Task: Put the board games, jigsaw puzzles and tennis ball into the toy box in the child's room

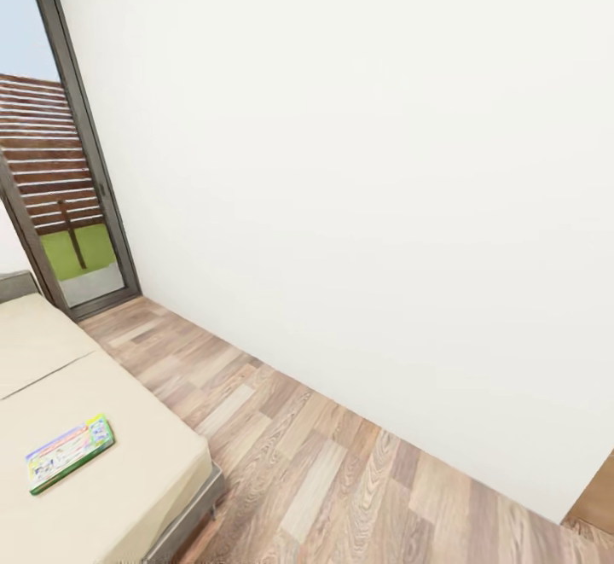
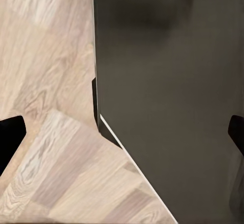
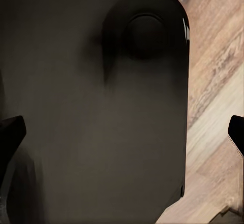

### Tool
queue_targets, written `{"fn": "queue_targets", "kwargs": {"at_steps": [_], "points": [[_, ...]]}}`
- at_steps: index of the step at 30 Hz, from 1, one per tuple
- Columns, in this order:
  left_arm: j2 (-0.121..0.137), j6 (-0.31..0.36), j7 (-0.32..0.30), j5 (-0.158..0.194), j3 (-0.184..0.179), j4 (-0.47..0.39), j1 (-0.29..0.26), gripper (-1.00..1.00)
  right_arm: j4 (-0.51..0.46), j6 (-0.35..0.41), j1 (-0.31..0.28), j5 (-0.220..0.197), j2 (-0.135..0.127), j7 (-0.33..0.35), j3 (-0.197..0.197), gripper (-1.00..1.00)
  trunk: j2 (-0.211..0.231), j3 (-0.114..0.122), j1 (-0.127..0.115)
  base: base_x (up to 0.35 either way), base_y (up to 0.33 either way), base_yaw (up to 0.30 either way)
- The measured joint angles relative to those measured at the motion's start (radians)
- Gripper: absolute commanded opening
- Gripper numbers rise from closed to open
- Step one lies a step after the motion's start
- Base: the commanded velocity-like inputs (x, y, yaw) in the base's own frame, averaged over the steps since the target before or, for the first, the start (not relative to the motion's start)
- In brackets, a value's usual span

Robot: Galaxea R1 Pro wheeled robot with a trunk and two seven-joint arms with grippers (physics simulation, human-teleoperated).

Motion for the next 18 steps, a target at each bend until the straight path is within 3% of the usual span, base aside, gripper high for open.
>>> {"fn": "queue_targets", "kwargs": {"at_steps": [18], "points": [[0.0, 0.0, 0.0, 0.0, 0.0, 0.0, 0.0, 1.0, 0.001, -0.048, 0.0, -0.007, -0.007, -0.001, -0.001, 1.0, 0.0, 0.0, 0.0, 0.0, 0.0, 0.279]]}}
